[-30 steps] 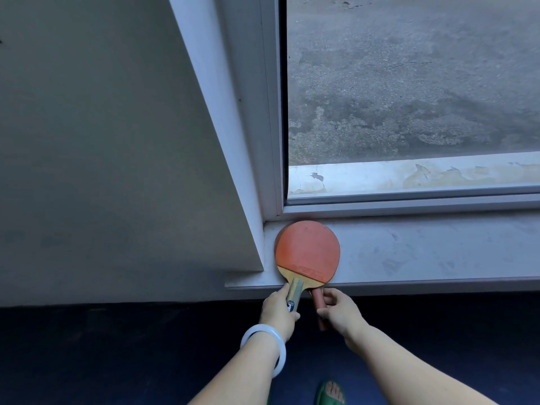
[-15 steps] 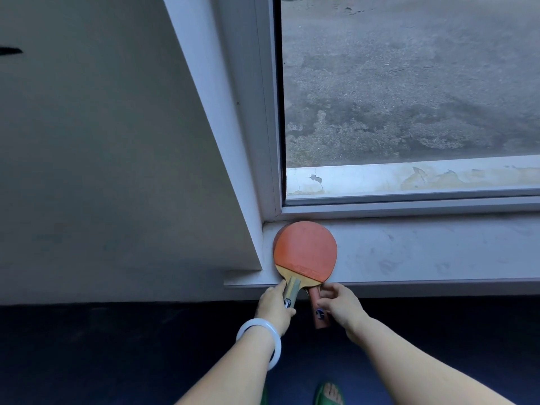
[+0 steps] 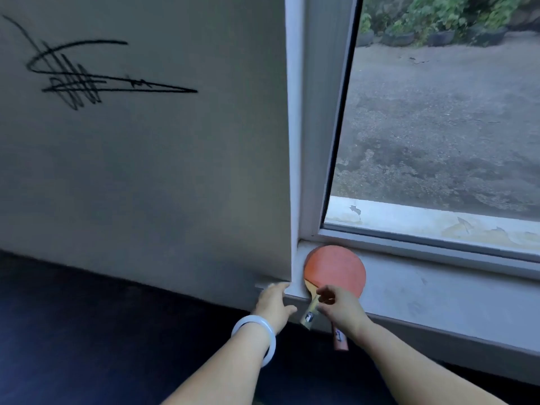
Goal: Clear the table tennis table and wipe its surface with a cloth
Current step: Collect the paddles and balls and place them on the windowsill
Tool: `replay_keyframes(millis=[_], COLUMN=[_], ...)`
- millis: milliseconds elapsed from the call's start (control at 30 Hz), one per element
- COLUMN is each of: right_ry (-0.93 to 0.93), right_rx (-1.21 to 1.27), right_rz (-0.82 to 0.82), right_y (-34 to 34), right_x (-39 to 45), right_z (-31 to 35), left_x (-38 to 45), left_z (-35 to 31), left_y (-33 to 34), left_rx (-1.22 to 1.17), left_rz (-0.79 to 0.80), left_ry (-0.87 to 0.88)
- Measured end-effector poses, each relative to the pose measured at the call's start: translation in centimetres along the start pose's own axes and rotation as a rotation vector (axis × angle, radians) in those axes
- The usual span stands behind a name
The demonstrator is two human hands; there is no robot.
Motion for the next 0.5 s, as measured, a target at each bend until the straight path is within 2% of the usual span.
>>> replay_keyframes(millis=[133,500], right_ry=[-0.165,-0.544], right_rx=[-0.221,-0.654], right_rz=[0.184,0.406], right_y=[3.1,18.7], right_x=[0.9,-2.2], right_z=[6.7,27.5], left_x=[-4.1,-23.7], left_z=[3.9,20.8], left_y=[-4.7,-18.3], left_rx=[-0.04,-0.126], left_rz=[-0.142,-0.596], left_ry=[-0.089,-0.38])
Point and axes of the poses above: each hand's wrist, its own x-axis towards the middle knuckle, its own y-axis out of the palm, z = x × y, the point moved 3 cm from there along x, towards the middle knuckle, and after that the axes turned 13 degrees about z, right-handed, at the moved point
